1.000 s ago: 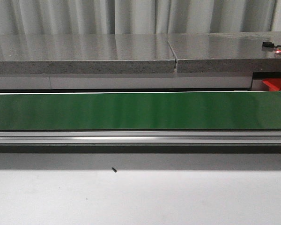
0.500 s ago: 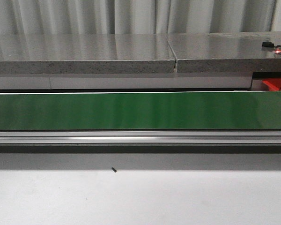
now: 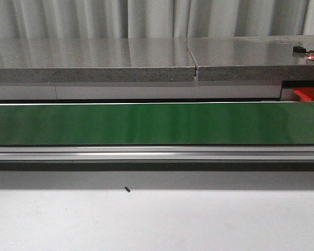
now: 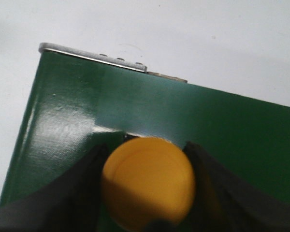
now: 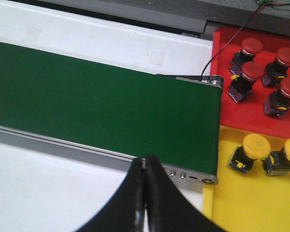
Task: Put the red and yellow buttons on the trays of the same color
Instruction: 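Lift the yellow button onto the belt and open the left gripper, then grasp the other yellow push button with the left gripper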
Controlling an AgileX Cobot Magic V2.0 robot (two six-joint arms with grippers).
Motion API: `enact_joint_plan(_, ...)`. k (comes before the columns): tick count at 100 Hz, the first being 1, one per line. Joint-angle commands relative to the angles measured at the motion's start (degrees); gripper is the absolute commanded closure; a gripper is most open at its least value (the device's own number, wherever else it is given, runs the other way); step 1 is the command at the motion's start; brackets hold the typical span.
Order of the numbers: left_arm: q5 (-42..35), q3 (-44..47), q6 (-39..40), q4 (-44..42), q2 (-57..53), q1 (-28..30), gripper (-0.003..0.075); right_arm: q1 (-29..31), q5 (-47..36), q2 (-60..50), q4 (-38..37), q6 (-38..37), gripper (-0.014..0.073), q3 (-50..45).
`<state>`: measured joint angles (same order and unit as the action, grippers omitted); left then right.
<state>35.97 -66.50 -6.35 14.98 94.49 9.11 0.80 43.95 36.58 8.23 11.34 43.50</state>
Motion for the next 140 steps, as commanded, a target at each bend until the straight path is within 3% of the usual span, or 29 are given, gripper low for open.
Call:
enact_joint_plan(1,-1.75,-1.57,-0.11,1.08,-2.50,-0.20,0.0222,0.38,-3.45,-0.10,0.17,0.09,0.0662,1.45)
enact_joint_plan(9,-1.97,-1.57,-1.24,2.56,-3.68,-0.20,0.0117,0.38,-3.45,-0.10,0.17,0.09,0.0662,1.45)
enact_joint_plan(15,-1.97,-1.68,-1.36,2.91,-4.85,-0.20,0.0092,0.38,-3.45,-0.10,0.17,0.09,0.0662,1.45)
enact_joint_plan(49,-2.01,-7.28,-1.36,2.57,-10.13,2.05,0.0092,0.38,-3.45,-0.10,0.17,0.09,0.0662,1.45)
enact_joint_plan(79,1.79,-13.31,-1.36,2.57,-9.12,13.61,0.0092,0.38,-3.45,-0.10,0.17,0.09,0.0662,1.45)
enact_joint_plan(102,2.44,-16.25,-1.70,2.57,-2.76,21.15,0.0092,0.38,-3.45,-0.10,0.17,0.09,0.0662,1.45)
enact_joint_plan(140,6.76,-28.01,-1.70,2.67,12.55,21.79,0.0092,0.38,-3.45,-0.10,0.17,0.09,0.0662,1.45)
